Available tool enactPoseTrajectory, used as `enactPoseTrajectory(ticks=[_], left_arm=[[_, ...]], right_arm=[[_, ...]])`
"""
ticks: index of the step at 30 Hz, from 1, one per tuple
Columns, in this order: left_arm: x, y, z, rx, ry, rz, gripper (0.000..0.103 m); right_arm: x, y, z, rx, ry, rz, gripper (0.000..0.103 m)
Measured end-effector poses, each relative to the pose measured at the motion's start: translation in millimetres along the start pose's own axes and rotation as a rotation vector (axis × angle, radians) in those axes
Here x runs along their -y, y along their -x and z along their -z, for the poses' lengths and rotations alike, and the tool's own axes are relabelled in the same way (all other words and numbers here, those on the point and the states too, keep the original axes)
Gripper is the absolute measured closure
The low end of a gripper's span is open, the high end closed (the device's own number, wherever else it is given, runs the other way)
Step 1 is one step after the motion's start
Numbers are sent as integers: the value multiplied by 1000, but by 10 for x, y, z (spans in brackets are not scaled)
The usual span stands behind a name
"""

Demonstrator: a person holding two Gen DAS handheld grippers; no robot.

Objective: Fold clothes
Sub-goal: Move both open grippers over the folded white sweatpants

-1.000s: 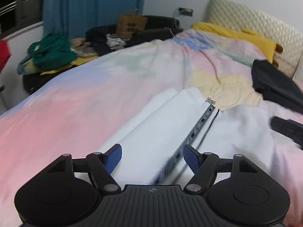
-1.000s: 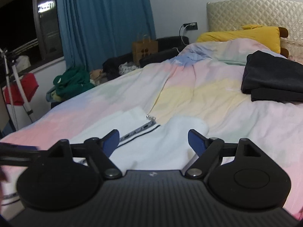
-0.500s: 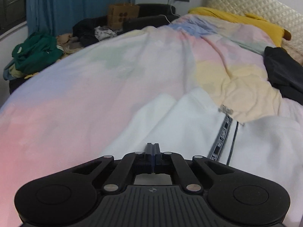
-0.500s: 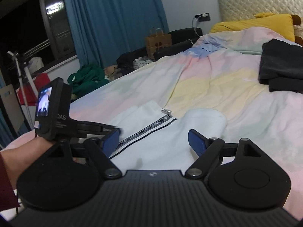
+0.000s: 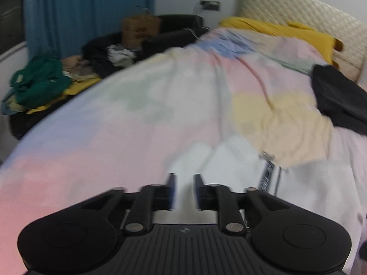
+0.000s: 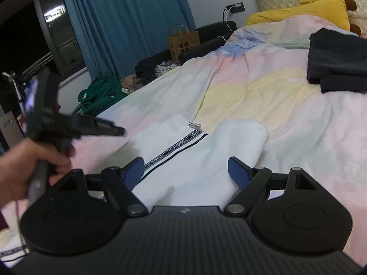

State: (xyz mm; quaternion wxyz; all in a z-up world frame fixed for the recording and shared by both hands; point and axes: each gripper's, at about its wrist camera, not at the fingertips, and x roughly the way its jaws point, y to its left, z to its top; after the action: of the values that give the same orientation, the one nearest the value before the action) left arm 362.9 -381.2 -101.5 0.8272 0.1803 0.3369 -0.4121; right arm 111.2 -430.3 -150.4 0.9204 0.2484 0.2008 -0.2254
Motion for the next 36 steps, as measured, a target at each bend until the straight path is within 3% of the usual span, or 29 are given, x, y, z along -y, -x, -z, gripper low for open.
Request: enactPoseTrajectory(ticks=[1, 5, 6, 10, 12, 13, 14, 16, 21, 25, 30, 33, 34, 36], left_arm=[[17, -76, 41, -29, -9, 0, 42], [78, -298, 155, -101, -109, -39, 31], [56, -302, 160, -107, -102, -19, 31], [-27, -298, 174, -139, -73, 71, 55], [-48, -263, 184, -157, -71, 123, 55], [-51, -247, 194, -163, -75, 127, 62], [-54, -230, 205, -168, -78, 131, 78], [-69, -184, 214, -171, -67, 87, 98], [-59, 128, 64, -37, -47, 77, 100], [-214, 279, -49, 24, 6, 7, 100], [-366, 75, 43, 7, 84, -168, 100], [-375, 372, 213, 37, 134, -168, 98], [-378, 471, 269, 47, 150, -168, 95], [-383, 669, 382, 67, 184, -167, 76]], right_arm=[[8, -7, 3, -3, -2, 0, 22], [13, -79, 29, -33, -7, 2, 22], [19, -96, 34, -41, -12, -1, 22], [42, -145, 42, -52, -26, -11, 22], [54, -170, 43, -61, -33, -11, 22], [65, -175, 42, -62, -40, -13, 22], [78, -176, 40, -62, -49, -15, 22], [96, -173, 35, -61, -61, -17, 22], [111, -143, 32, -53, -70, -28, 22], [94, -121, 35, -45, -62, -38, 22], [70, -128, 29, -44, -53, -36, 22], [28, -153, 50, -56, -30, -38, 22], [18, -166, 53, -56, -21, -37, 22], [2, -195, 69, -50, -10, -39, 22]])
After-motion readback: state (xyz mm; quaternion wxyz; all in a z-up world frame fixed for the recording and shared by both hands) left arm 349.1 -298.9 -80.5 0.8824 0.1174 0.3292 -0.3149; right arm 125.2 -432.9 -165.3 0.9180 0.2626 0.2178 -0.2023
